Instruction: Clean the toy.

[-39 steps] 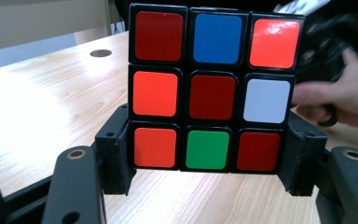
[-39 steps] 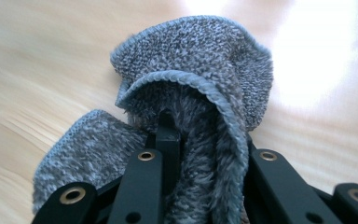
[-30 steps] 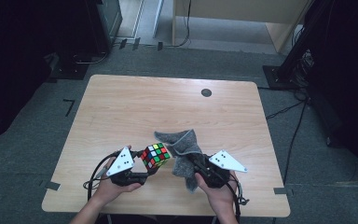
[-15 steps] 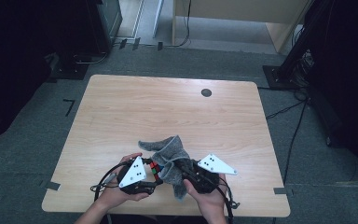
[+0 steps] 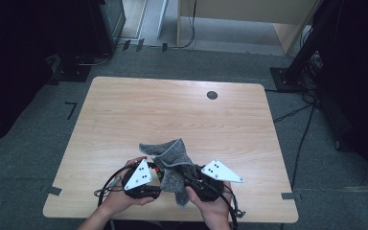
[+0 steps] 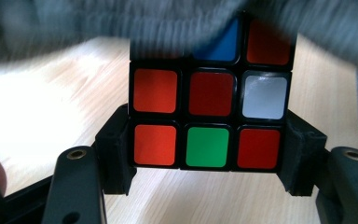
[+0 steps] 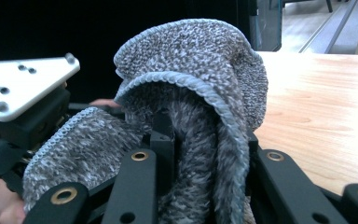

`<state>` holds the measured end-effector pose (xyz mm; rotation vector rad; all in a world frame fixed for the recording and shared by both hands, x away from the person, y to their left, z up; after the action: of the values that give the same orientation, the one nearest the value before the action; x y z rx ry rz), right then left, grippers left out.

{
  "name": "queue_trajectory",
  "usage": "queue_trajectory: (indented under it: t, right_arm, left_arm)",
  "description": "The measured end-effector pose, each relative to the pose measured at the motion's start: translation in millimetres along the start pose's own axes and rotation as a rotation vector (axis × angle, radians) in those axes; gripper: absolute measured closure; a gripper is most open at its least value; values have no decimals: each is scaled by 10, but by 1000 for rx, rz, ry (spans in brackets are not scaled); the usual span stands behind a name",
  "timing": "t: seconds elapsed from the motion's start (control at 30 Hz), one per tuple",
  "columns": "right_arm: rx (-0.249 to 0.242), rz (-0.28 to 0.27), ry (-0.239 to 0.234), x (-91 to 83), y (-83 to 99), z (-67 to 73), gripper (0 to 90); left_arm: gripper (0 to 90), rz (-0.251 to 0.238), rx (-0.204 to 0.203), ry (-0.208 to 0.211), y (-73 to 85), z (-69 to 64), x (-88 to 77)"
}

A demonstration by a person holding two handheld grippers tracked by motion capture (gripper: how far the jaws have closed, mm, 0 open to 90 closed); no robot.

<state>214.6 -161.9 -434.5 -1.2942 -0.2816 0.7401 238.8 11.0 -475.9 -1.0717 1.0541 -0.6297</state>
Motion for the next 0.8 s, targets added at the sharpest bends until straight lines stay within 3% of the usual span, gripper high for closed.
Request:
queue_trajectory:
  t: [0.07,0.17,0.33,0.43,0.57,0.67,0.73,0.8]
  right_arm:
    - [32,-19,9,6,33,-47,702]
    - [32,-9,76,0,69,-172,703]
    - [65,10,135,-7,95,-310,701]
    - [68,-26,104,-44,24,-236,699]
    - [27,-52,50,-54,-39,-12,690]
    - [-11,-45,72,-23,-4,66,685]
    - [-2,-61,92,-17,32,31,685]
    - [-16,-54,127,-7,64,-38,685]
  left_arm:
    - [341,-13,9,-6,-25,1,-30]
    - [342,-49,-16,9,-54,38,-82]
    - [342,-36,-18,-11,-24,84,-81]
    - [342,1,-15,-24,22,84,-35]
    - [342,14,-13,-1,21,22,18]
    - [341,-1,-7,22,-30,-45,15]
    - [342,-5,0,15,-45,-50,2]
    - [342,-26,-20,28,-55,-31,-23]
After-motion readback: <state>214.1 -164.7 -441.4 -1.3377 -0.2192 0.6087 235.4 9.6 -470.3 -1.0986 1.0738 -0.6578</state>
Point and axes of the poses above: each handheld gripper's, and its own axes: x roughly forward along the jaws, y roughly out of its underside, z roughly to its left, the point moved 4 cm from there along x, roughly forward along the jaws, and after that the axes turned 4 degrees about -z, right-handed, at the moved point
